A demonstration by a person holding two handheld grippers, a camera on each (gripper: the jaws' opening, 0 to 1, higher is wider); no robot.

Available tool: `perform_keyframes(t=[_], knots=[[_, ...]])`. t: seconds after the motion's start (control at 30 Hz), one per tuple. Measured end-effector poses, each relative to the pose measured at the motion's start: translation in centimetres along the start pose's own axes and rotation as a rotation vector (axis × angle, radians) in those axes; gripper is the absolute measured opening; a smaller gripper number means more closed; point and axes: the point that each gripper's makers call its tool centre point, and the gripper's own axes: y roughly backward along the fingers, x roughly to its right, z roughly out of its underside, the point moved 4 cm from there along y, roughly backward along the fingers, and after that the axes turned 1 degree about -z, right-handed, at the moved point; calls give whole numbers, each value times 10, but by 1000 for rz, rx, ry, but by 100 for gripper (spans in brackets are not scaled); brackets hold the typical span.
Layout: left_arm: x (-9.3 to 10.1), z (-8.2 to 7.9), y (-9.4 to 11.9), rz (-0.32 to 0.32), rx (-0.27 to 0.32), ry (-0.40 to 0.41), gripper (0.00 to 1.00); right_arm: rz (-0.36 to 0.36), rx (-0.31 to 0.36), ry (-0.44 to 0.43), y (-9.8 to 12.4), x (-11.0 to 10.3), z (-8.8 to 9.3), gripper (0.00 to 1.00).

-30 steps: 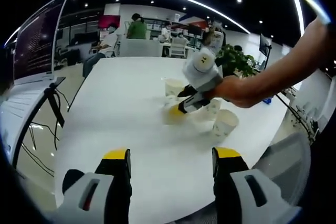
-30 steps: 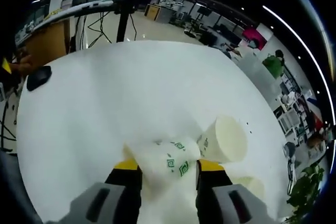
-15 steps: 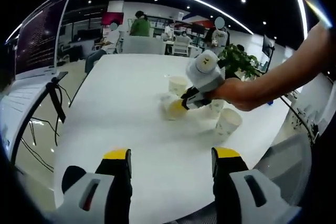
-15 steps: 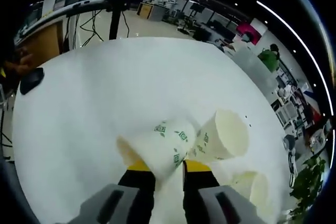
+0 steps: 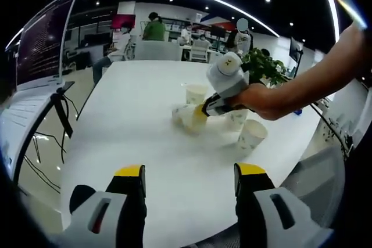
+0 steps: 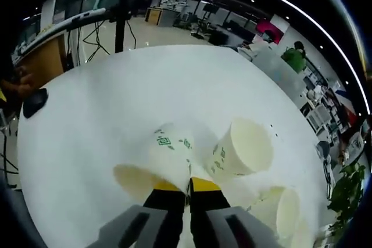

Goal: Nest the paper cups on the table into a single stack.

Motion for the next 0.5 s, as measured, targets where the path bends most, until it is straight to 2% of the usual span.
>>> perform_keyframes(t=[0.3,0.5], knots=[[-1,-9,-3,-1,13,-19,61,-20,29,-30,0,2,-7,0],[6,-16,-4,11,22,-34,61,-31,47,-45,7,4,-13,0]])
